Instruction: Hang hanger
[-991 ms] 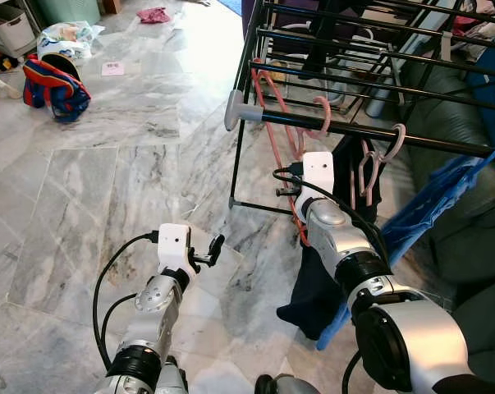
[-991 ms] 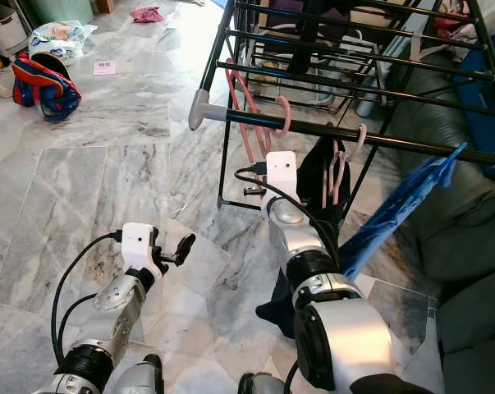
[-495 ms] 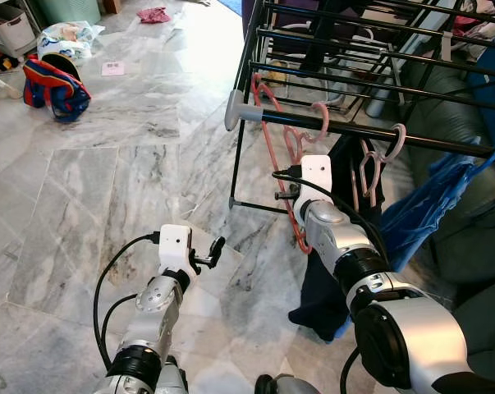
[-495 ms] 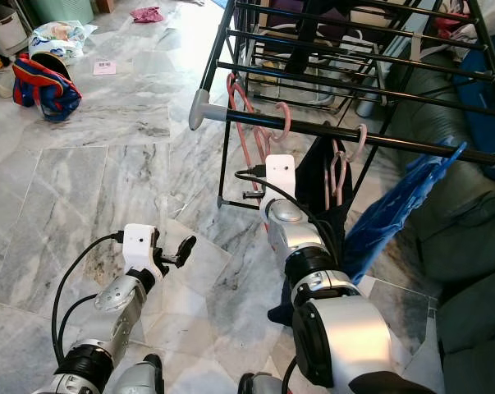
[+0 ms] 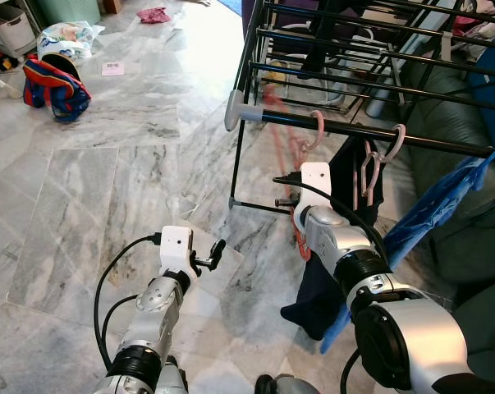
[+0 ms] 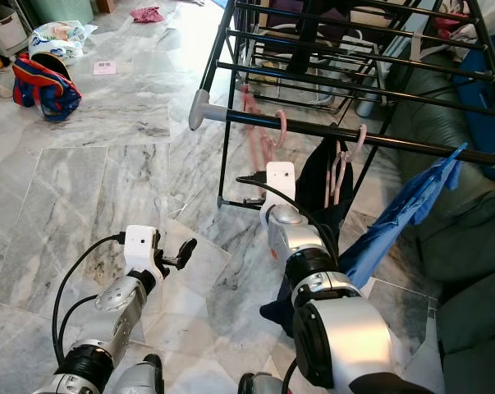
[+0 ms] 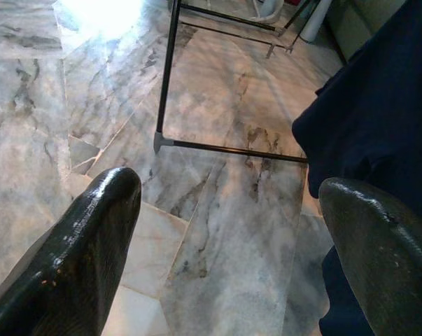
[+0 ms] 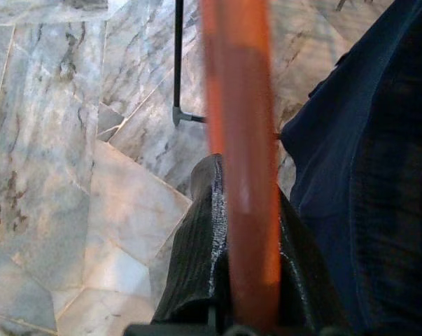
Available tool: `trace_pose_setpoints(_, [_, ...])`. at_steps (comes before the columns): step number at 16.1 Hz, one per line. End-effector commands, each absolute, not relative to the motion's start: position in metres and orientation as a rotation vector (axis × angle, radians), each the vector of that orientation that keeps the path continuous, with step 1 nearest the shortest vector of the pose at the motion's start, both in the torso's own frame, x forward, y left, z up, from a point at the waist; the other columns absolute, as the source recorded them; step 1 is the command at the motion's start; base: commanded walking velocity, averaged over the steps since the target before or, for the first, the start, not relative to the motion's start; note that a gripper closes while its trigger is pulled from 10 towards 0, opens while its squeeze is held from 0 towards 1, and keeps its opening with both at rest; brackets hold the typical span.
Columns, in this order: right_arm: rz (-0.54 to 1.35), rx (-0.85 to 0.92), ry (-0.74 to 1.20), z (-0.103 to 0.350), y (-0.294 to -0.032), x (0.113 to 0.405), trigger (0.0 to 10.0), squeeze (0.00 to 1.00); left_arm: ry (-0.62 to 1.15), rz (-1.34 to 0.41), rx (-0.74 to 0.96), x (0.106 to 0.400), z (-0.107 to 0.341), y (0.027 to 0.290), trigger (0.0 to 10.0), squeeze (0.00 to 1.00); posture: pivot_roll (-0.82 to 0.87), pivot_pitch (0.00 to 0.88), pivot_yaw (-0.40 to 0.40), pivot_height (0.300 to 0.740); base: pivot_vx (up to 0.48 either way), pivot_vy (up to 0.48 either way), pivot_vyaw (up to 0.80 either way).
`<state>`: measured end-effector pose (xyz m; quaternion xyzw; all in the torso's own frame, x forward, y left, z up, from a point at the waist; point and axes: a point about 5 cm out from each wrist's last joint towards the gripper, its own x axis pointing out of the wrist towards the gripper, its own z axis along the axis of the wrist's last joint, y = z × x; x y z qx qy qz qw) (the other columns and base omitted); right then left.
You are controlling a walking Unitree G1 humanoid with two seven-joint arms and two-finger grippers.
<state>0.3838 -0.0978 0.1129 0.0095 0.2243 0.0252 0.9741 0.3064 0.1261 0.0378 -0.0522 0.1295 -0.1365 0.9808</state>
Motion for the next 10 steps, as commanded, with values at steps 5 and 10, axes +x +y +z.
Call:
trace_pose_setpoints(5, [0.044,0.09,0.468,0.11,-0.101,0.382,10.0,1.0,0.297,-0.278,-0.105,0.303,0.031,0.123,10.0,0.0,0.14,0.198,-0.091,0.74,0.0,0.0,0.0])
trace_pose_setpoints(10, [0.061,-0.041,0.341,0.122,-0.1,0.385,10.0,1.0,0.294,-0.276,-0.103,0.303,0.031,0.124,10.0,0.0,0.15,0.194,-0.092,0.74,0.0,0.0,0.0])
